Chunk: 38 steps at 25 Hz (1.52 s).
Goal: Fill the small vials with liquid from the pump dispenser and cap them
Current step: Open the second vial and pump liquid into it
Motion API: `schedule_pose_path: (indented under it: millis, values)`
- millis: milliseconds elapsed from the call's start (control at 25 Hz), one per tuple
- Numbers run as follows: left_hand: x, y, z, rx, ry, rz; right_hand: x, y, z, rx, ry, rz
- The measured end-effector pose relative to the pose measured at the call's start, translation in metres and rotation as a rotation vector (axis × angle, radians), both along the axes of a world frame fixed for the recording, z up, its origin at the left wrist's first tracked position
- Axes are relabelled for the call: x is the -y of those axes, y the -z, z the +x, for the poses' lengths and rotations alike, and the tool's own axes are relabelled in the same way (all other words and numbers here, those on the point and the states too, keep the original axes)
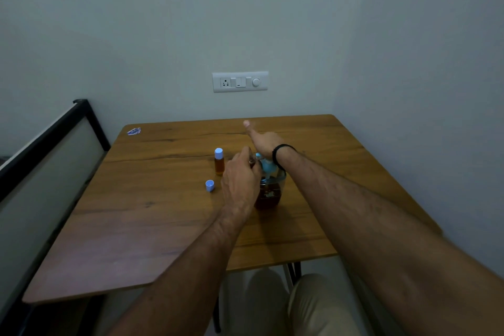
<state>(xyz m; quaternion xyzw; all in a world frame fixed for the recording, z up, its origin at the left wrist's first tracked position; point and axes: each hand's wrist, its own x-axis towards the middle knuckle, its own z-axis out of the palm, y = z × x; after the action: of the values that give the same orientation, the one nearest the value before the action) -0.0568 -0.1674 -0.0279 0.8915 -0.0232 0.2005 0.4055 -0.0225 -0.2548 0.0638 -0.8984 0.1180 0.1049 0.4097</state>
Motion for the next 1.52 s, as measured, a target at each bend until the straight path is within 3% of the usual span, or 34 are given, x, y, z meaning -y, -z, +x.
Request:
schedule_pose_path:
  millis: [120,280,440,640,840,1040,1240,1440,1520]
  values:
    - [0.000,-0.001,-0.001,-0.008,-0.001,0.005,-0.002,0.005,0.002,0.066,0.029,-0.062]
    - [-0.001,-0.002,-0.002,-0.004,0.000,0.018,0.001,-0.004,-0.001,-0.033,-0.027,-0.001]
    - [0.000,-0.002,-0.001,-0.019,0.005,0.012,-0.001,0.007,0.004,0.087,0.045,-0.098]
    - [0.001,-0.005,-0.003,-0.012,0.002,0.004,0.001,-0.006,0.000,-0.044,-0.034,-0.019]
    - [0.000,-0.002,0.000,-0.021,0.010,0.005,-0.001,0.006,0.002,0.102,0.031,-0.086]
    - [0.001,-0.005,-0.002,-0.022,-0.002,0.017,0.003,-0.007,-0.002,-0.022,-0.051,-0.006]
    - [0.001,-0.004,-0.001,-0.042,-0.009,0.019,-0.001,0.006,0.000,0.116,0.035,-0.097]
    - [0.001,-0.006,-0.002,-0.028,-0.008,0.024,0.004,-0.010,-0.003,-0.038,-0.048,0.020]
    - [0.001,-0.005,0.000,-0.037,0.003,0.017,0.003,-0.004,-0.001,-0.007,-0.041,0.023]
